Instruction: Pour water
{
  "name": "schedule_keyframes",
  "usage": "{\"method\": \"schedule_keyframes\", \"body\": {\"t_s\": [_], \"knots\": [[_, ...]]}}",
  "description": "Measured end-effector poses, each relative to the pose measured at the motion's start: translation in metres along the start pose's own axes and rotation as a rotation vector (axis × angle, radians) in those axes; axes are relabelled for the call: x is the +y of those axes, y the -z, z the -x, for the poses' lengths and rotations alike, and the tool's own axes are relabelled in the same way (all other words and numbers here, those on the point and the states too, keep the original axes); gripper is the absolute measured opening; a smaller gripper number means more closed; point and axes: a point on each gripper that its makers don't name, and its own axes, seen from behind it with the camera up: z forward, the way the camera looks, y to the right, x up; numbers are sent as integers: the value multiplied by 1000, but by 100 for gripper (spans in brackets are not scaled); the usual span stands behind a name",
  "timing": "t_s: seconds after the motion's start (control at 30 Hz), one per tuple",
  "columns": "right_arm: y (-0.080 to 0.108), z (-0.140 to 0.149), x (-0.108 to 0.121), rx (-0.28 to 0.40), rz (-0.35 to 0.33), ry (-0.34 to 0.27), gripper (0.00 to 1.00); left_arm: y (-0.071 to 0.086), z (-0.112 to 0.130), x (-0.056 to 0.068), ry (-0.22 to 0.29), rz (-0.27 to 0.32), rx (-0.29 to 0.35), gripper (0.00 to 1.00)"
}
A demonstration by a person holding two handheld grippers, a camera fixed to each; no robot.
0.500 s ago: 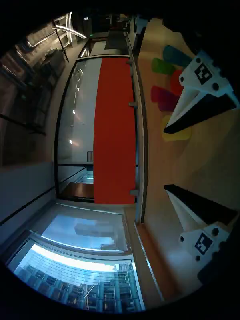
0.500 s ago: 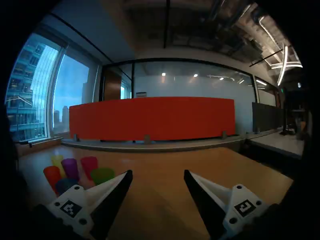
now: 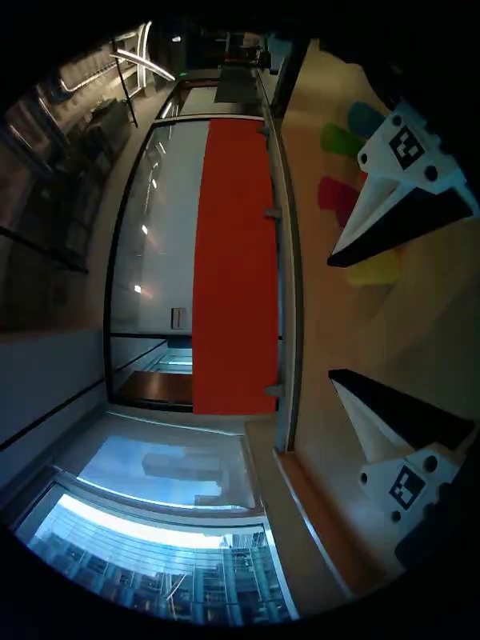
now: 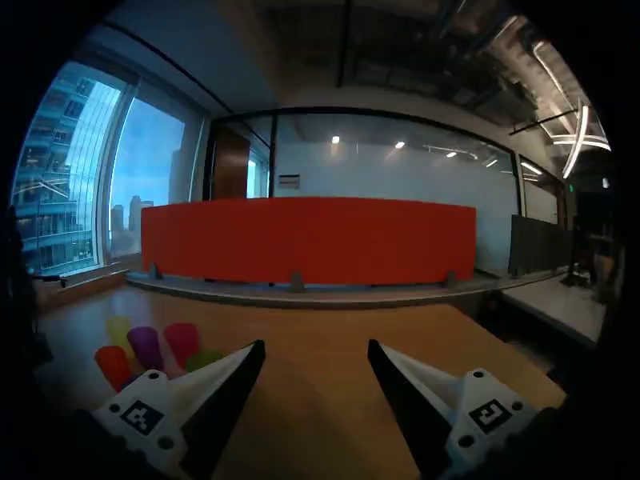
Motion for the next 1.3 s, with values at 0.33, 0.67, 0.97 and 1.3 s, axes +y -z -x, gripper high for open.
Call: {"method": "schedule_keyframes", "body": {"t_s": [0.33,0.67,0.97,1.3], "knots": [[-1,-56,8,11,-10,17,99,-1,-58,8,5,45,13,95],[0,-99,5,22,-49,17,99,-3,-97,11,-9,76,8,95],[0,-127,0,22,-77,21,99,-7,-122,15,-8,108,-7,95],[0,-129,-7,20,-132,10,99,-11,-117,21,-7,153,-36,95]]}}
